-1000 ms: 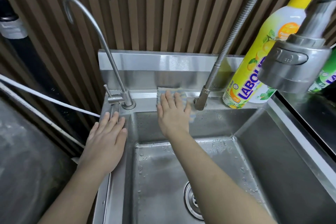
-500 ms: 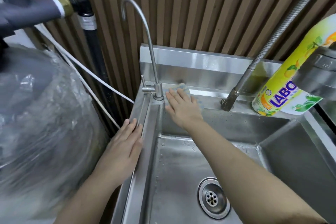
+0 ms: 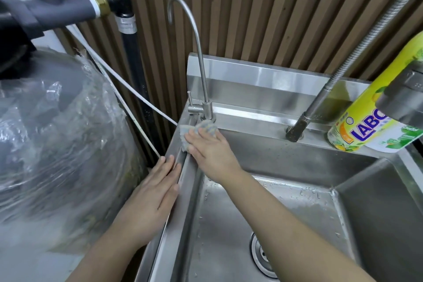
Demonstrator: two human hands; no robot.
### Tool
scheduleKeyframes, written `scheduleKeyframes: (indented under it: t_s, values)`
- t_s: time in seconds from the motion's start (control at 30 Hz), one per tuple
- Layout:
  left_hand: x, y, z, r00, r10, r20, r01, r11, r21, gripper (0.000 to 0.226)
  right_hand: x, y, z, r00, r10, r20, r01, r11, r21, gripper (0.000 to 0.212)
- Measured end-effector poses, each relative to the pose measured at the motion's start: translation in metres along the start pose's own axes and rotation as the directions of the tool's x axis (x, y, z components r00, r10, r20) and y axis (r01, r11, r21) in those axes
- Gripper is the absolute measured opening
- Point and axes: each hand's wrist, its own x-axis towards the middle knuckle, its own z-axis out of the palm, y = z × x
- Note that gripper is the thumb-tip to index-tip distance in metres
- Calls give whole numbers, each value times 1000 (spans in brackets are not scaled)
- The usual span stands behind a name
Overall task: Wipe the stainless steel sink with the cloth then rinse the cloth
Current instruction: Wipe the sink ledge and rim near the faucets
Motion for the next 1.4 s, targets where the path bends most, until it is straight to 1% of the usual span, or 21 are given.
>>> scheduleKeyframes:
  t_s: [0.07,0.17,0.23,0.33,0.37,0.43,0.5,0.57,0.67,0.77,0.83,0.93,1.0,1.07,1.17,1.23,1.4]
  values:
    - [-4,-1,1,1000,-7,7,7,1000,-18,83,16,-8,-2,1000,-1,21,2,998,-61,43]
    - [-4,-3,3,1000,-14,14,15,999,-38,78,43,-12,-1,995,64,72,-57,993,-105,44]
    - [-4,-4,3,1000,-13,11,13,999,-46,76,51,-16,7,991,112,70,-107,991,-78,48]
    - [-6,-3,4,1000,-16,5,16,998,-61,75,39,-18,13,983,151,107,-158,986,55,48]
    - [-7,-2,4,1000,-13,3,13,998,-65,75,32,-18,13,982,156,105,-164,984,70,48]
    - [-8,-1,4,1000,-14,3,14,997,-72,74,23,-18,11,986,141,86,-143,990,14,48]
    - [-9,-1,3,1000,-20,13,21,996,-82,76,29,-14,12,983,158,92,-157,987,-15,48]
    - [-9,0,2,999,-30,21,32,994,-100,79,41,-13,14,975,196,106,-196,981,-7,49]
    - [-17,2,-1,999,-32,33,35,993,-111,78,37,-14,14,973,205,101,-209,978,23,49]
    - [-38,5,-6,998,-38,49,41,996,-77,66,-12,-33,20,977,200,74,-206,975,77,50]
    - [-51,8,-6,999,-31,42,32,999,-27,67,-38,-45,23,977,193,85,-201,976,89,52]
    - [-61,11,-5,997,-40,65,37,999,40,72,-13,-29,20,966,234,111,-241,969,47,51]
    - [-63,12,-2,996,-60,58,58,998,40,74,15,-17,14,945,299,132,-308,950,47,51]
    - [-64,12,0,996,-66,54,64,998,30,74,16,-21,15,932,339,125,-347,937,45,51]
    - [-66,12,2,998,-52,47,51,998,31,74,-33,-50,23,944,325,62,-328,943,47,51]
    - [-65,12,1,998,-44,42,43,998,36,72,-55,-56,25,941,325,94,-330,942,55,50]
    - [-65,12,1,998,-54,40,53,998,23,67,-4,-15,13,918,361,167,-371,928,35,51]
